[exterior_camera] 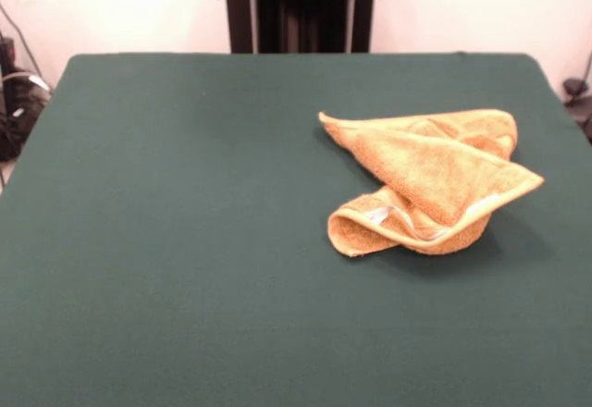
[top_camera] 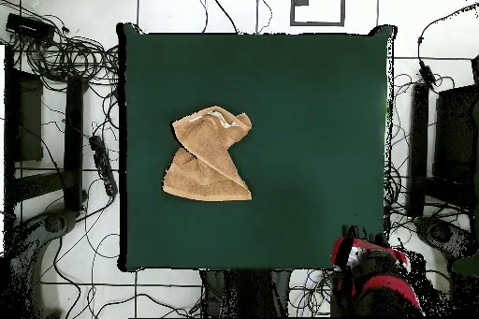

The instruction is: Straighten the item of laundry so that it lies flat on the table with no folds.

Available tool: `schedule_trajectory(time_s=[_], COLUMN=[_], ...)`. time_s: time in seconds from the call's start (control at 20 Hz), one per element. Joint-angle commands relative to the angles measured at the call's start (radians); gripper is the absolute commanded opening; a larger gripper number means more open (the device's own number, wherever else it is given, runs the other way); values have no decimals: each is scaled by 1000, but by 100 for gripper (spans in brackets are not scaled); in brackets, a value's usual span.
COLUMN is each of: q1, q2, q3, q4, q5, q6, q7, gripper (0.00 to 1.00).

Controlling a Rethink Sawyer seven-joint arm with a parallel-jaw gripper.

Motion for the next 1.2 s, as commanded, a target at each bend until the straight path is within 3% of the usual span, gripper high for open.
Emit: schedule_trajectory(time_s=[0.05, 0.5, 0.75, 1.2], q1=[121, 400, 458, 623], q2=[108, 211, 240, 335], q3=[132, -6, -50, -145], q4=[-8, -161, -190, -342], q5=[-71, -106, -72, -45], q6=[-8, -11, -30, 13], q7=[3, 232, 247, 333], gripper=[100, 100, 100, 100])
